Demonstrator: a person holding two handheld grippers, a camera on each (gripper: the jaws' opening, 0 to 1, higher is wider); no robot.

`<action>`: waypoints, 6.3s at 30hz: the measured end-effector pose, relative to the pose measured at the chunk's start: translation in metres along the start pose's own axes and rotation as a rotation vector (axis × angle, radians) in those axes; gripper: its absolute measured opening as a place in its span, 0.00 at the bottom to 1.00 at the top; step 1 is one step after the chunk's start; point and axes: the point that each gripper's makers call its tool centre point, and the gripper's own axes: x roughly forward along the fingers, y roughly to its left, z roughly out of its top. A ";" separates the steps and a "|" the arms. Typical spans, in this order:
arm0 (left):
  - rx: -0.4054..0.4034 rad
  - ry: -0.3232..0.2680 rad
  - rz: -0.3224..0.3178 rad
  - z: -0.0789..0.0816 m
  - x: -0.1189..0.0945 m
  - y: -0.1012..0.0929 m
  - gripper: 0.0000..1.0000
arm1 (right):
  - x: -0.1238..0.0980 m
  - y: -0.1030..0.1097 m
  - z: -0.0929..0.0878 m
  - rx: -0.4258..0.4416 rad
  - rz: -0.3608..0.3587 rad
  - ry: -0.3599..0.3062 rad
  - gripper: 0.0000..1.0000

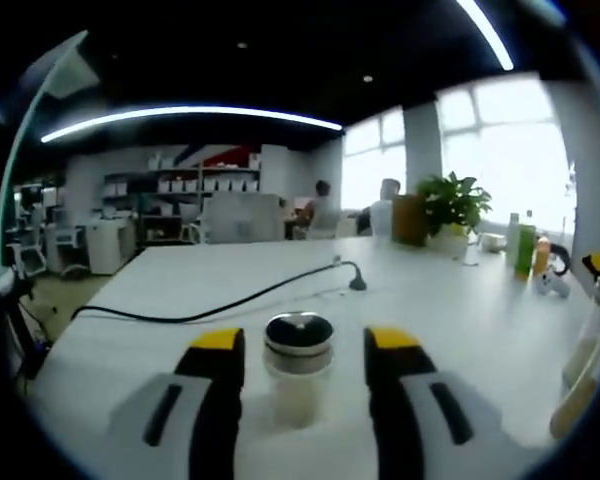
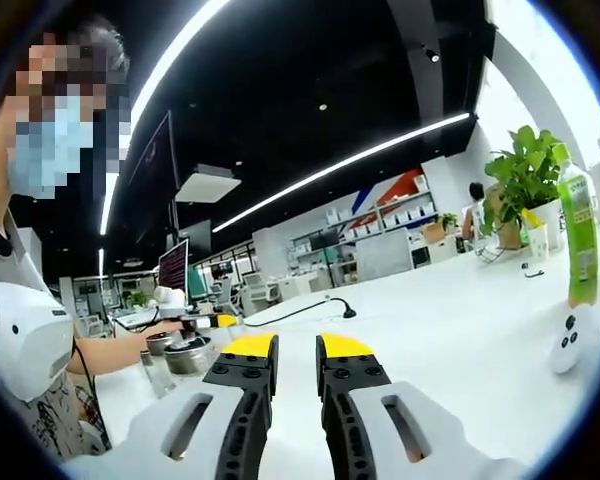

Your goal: Rotate the seasoning bottle until the label or dispensing opening points toward the visible target arrow and the bottle remains upright within the marked orientation range

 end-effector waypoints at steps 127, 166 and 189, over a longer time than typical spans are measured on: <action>0.005 0.013 0.103 -0.027 -0.208 -0.036 0.31 | -0.016 0.042 -0.003 0.020 0.118 -0.050 0.10; 0.026 0.040 0.095 -0.044 -0.231 -0.060 0.32 | -0.013 0.040 -0.005 0.021 0.126 -0.044 0.10; 0.009 -0.020 0.077 -0.044 -0.237 -0.064 0.33 | -0.015 0.036 -0.011 0.018 0.119 -0.030 0.13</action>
